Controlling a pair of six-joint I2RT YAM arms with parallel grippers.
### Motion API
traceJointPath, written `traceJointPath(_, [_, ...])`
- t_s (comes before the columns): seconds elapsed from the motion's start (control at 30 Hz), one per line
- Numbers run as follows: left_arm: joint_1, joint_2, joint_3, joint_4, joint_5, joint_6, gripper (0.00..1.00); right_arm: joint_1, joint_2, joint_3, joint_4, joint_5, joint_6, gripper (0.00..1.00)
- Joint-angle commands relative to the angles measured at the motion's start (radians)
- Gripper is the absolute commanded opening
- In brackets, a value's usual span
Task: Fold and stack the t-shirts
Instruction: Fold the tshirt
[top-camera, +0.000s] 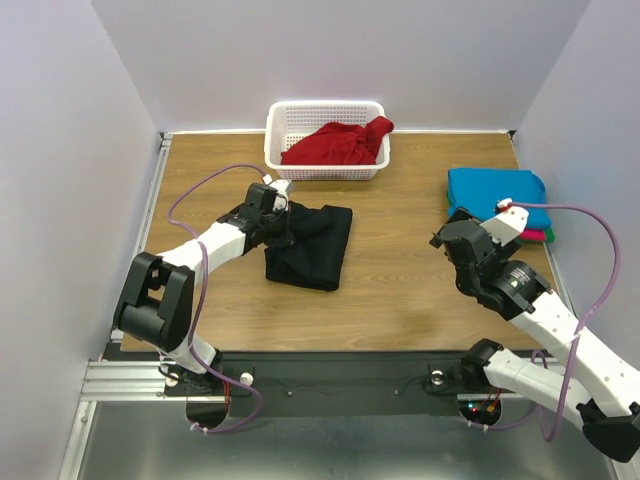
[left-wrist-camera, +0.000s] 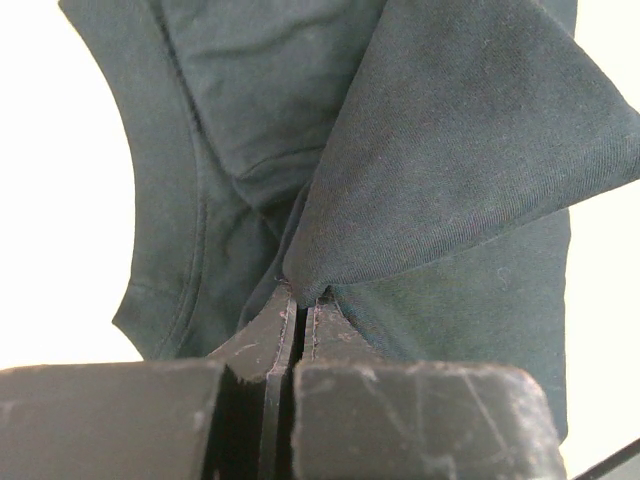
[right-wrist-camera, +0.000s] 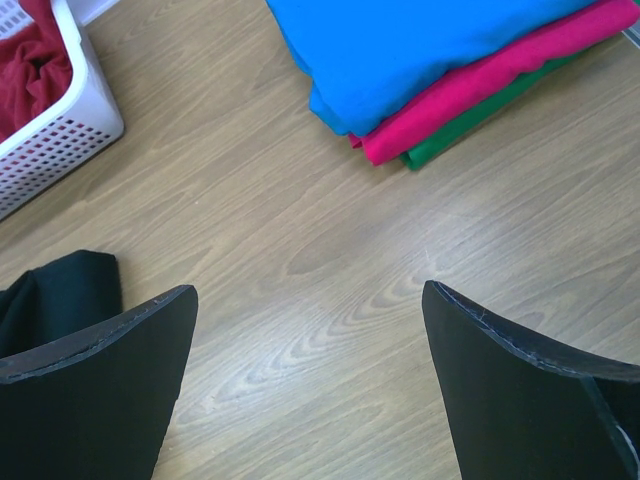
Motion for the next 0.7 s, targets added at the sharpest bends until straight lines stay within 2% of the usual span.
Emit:
traceJointPath(0.0, [0.009,0.018,0.023,0.093,0.001,0.036,0.03,-0.006,0.004,0.015,0.008,0.025,0.002,1.0])
traceJointPath(0.13, [0.023,0.046,0.032,0.093,-0.003,0.027,0.03,-0.006,0.01,0.016,0.009,0.027,-0.004,1.0])
traceJointPath(0.2, [0.027,0.052,0.035,0.09,-0.013,0.021,0.08,-0.005,0.012,0.018,0.008,0.027,-0.004,1.0])
traceJointPath(0.4, [0.033,0.006,0.005,0.068,-0.061,-0.028,0.12,-0.004,0.013,0.018,0.011,0.025,-0.005,1.0])
traceJointPath(0.47, [0.033,-0.005,-0.001,0.068,-0.062,-0.031,0.2,-0.006,0.018,0.019,0.011,0.027,-0.007,1.0])
traceJointPath(0.5, [0.033,-0.011,-0.001,0.065,-0.062,-0.034,0.33,-0.004,0.019,0.021,0.011,0.025,-0.009,1.0])
traceJointPath(0.67, [0.035,-0.023,0.011,0.029,-0.114,-0.076,0.53,-0.004,0.018,0.022,0.012,0.018,-0.013,1.0])
